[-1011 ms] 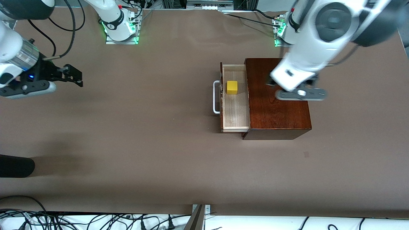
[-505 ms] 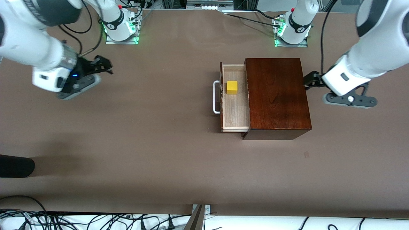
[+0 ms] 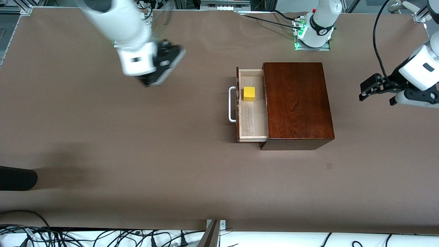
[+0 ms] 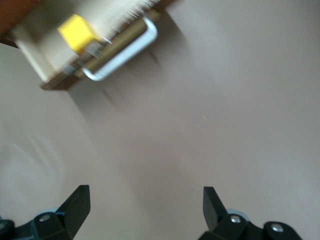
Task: Open drawer, take yellow block, close drawer
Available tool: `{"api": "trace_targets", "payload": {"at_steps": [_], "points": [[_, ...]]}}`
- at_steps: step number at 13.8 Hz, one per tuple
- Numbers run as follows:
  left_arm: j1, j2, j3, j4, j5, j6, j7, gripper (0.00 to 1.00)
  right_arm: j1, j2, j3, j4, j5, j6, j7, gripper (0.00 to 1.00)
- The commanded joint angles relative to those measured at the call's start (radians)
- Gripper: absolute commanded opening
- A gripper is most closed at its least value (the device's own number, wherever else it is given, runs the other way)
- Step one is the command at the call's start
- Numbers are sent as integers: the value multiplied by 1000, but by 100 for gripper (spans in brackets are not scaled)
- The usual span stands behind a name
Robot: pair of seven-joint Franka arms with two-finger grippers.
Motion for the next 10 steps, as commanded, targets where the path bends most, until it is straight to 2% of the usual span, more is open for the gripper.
{"api": "trace_targets", "payload": {"at_steps": [1, 4, 5, 8, 10], "points": [[-16, -82, 24, -127, 23, 36, 9, 100, 123, 168, -9, 169, -13, 26, -24, 100], [-15, -62, 17, -95, 24, -27, -23, 100, 245, 356, -9, 372, -127, 49, -28, 100], [-16, -61, 11, -95, 26, -32, -43, 100, 270, 402, -11, 416, -138, 50, -24, 100], [-15, -57, 3, -94, 26, -31, -54, 100, 342, 493, -17, 446, -189, 139, -29, 100], [-9, -51, 3, -92, 24, -31, -49, 100, 347, 520, -17, 447, -227, 171, -61, 100]]}}
